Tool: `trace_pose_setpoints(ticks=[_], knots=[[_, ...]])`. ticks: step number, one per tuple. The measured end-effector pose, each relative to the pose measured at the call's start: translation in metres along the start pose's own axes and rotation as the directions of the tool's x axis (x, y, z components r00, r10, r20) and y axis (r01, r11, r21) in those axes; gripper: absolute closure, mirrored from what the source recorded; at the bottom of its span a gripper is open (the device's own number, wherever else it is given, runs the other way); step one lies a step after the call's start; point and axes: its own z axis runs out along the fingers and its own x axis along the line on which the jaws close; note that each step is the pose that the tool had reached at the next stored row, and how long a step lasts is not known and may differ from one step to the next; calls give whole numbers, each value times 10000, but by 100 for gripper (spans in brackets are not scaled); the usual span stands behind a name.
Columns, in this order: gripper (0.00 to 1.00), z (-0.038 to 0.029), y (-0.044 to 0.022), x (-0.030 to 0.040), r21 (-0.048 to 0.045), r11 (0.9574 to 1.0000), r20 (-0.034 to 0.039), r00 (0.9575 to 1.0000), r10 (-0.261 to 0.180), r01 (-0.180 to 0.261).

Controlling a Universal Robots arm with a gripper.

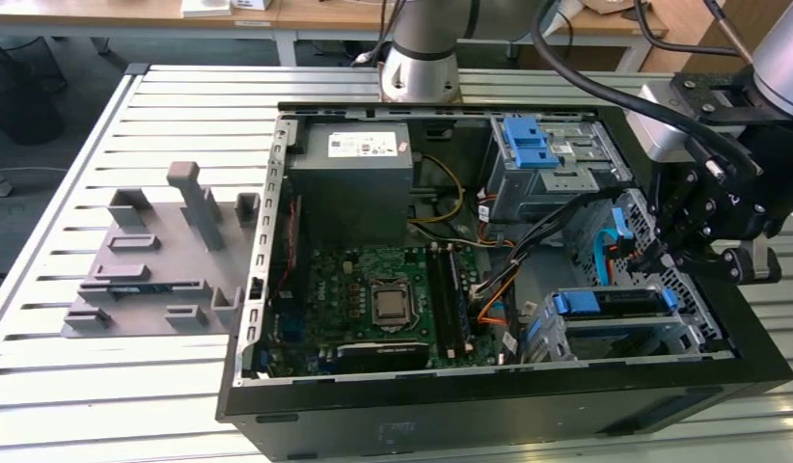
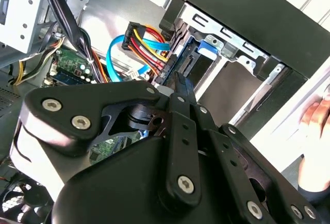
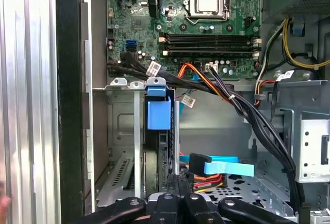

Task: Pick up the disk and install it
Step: 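Insert the first disk wire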

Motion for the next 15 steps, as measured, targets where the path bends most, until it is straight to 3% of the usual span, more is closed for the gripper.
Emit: trace_pose_setpoints(ticks=[5, 7, 8, 9, 15], knots=[[89, 0, 0, -1, 1, 10000, -1, 10000, 0, 0], [83, 1, 1, -7, 4, 10000, -1, 10000, 7, -7], [83, 1, 2, -15, 6, 10000, -2, 10000, 17, -17], [76, 2, 3, -22, 8, 10000, -2, 10000, 28, -28], [76, 22, 10, -98, 15, 9999, -6, 9999, 152, -152]])
